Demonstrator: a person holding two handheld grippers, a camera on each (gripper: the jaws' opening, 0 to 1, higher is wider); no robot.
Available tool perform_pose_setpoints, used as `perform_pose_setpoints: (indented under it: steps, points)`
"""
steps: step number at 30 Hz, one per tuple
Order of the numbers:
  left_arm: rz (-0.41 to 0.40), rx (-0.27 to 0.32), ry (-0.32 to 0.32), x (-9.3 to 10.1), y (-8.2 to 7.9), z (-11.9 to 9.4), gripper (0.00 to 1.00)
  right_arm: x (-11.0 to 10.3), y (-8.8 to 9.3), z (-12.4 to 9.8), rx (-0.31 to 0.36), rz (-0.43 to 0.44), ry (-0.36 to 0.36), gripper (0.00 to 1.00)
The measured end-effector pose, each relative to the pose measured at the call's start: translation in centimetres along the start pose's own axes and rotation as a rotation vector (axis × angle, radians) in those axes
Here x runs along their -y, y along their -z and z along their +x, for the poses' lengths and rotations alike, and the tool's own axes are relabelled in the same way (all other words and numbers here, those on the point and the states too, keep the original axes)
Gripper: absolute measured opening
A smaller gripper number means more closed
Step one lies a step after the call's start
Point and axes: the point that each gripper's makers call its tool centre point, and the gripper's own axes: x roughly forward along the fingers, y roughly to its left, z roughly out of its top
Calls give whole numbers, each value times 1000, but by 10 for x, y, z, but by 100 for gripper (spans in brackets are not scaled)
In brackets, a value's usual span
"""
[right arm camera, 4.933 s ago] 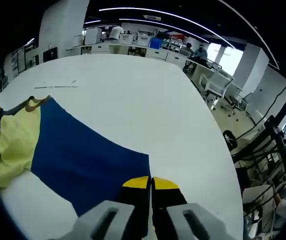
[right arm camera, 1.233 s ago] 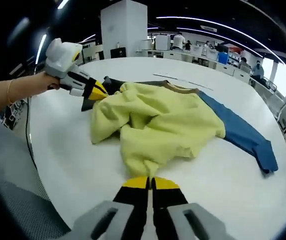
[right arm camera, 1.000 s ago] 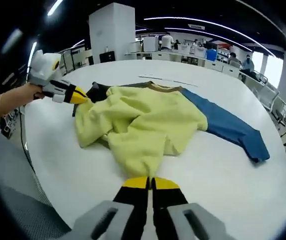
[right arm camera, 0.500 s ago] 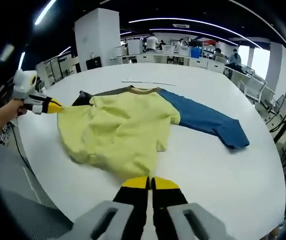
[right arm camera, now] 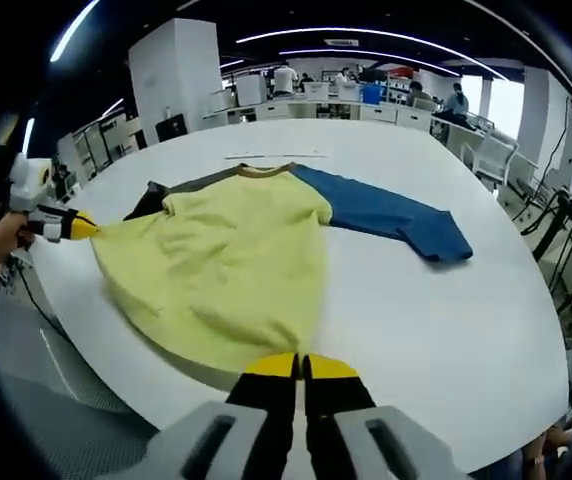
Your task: Fold the garment on the visible template until the final outline fits inside the template.
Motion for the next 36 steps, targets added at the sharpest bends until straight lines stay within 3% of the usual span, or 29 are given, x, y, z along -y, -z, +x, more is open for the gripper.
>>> perform_pose_setpoints:
  steps: [6,12,18,25,33,36]
  points:
    - [18,-30,-16,5,15,-8,0,3,9,-4,-20,1,3,0]
    - [-48,-43,3,12,24,-16,0,2,16,-8,-39,-19,-2,0]
    - [-34,-56,-21,14,35,-21,0,2,22,-10,-52,-33,-8,0]
    - [-59,-105,-24,14,56,-12,0,3,38,2,-75,-11,-11,0]
    - [-99,-104,-45,5,69,-8,0,5,47,8,-89,7,-13,0]
    - [-110,-88,-26,7,71,-8,0,6,47,8,-87,19,-7,0]
